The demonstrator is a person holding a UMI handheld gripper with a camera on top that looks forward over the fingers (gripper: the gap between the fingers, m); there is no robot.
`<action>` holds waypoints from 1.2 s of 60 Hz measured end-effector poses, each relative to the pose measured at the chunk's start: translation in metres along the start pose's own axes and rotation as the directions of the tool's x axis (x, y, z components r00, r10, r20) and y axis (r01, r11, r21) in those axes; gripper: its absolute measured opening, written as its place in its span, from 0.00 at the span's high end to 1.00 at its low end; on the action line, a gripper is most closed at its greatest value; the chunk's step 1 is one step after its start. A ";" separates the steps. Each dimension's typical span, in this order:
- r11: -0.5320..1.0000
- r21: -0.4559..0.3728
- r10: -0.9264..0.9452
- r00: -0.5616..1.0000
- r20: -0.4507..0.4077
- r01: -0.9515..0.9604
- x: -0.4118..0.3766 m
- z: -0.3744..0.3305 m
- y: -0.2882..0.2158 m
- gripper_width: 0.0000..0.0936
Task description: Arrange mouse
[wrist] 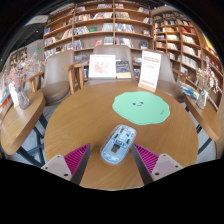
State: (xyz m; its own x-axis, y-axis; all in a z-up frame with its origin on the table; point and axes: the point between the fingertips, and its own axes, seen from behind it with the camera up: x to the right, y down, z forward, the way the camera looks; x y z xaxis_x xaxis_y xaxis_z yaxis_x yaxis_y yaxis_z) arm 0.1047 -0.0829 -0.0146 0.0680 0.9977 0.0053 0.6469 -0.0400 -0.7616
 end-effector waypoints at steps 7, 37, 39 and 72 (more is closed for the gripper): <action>1.000 -0.007 -0.009 1.000 0.014 0.009 -0.005 0.015 -0.013 0.09; 0.999 0.008 -0.052 0.997 0.056 0.052 -0.019 0.048 -0.040 0.51; 0.998 0.005 -0.062 0.996 0.056 0.062 -0.019 0.048 -0.040 0.53; 0.995 0.103 0.002 0.999 -0.034 0.002 0.111 0.101 -0.170 0.55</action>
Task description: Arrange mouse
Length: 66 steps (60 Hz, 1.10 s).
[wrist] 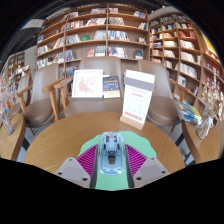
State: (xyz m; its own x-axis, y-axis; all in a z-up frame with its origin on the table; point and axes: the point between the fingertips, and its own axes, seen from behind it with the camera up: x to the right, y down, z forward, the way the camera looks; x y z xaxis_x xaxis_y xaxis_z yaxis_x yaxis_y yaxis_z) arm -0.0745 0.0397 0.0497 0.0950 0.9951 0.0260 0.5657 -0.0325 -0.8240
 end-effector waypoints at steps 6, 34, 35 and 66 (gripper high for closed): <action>0.999 -0.045 -0.002 1.000 0.004 0.002 0.011 0.026 0.019 0.55; 0.998 -0.050 0.036 0.999 0.020 -0.035 0.013 -0.001 0.029 0.09; 0.998 -0.046 0.031 0.999 0.014 -0.030 0.014 -0.008 0.028 0.08; 0.999 0.015 -0.033 0.999 -0.006 0.033 0.008 -0.250 0.123 0.09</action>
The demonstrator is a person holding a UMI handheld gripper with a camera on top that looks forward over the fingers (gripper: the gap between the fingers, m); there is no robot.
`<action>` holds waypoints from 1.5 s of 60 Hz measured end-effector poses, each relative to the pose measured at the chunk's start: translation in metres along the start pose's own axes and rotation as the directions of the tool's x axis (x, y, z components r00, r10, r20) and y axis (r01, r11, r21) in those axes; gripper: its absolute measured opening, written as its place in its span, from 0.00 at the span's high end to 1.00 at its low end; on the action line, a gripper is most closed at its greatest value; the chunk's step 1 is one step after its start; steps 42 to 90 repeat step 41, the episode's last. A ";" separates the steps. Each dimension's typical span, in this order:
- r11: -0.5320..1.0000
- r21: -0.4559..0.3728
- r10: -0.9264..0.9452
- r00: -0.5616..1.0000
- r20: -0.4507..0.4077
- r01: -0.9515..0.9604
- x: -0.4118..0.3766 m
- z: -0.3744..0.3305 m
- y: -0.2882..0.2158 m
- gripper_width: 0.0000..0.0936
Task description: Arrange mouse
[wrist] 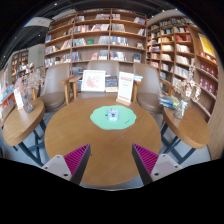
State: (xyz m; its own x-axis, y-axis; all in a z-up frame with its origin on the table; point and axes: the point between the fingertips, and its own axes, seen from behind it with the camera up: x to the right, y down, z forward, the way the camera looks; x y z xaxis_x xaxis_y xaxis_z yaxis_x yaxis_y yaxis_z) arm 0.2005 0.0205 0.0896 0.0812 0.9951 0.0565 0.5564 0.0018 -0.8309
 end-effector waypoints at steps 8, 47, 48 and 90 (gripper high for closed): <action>1.000 -0.002 -0.011 1.000 0.020 0.011 -0.008 -0.032 0.024 0.09; 0.998 0.062 -0.003 0.999 0.038 0.000 -0.009 -0.078 0.025 0.09; 0.998 0.062 -0.003 0.999 0.038 0.000 -0.009 -0.078 0.025 0.09; 0.998 0.062 -0.003 0.999 0.038 0.000 -0.009 -0.078 0.025 0.09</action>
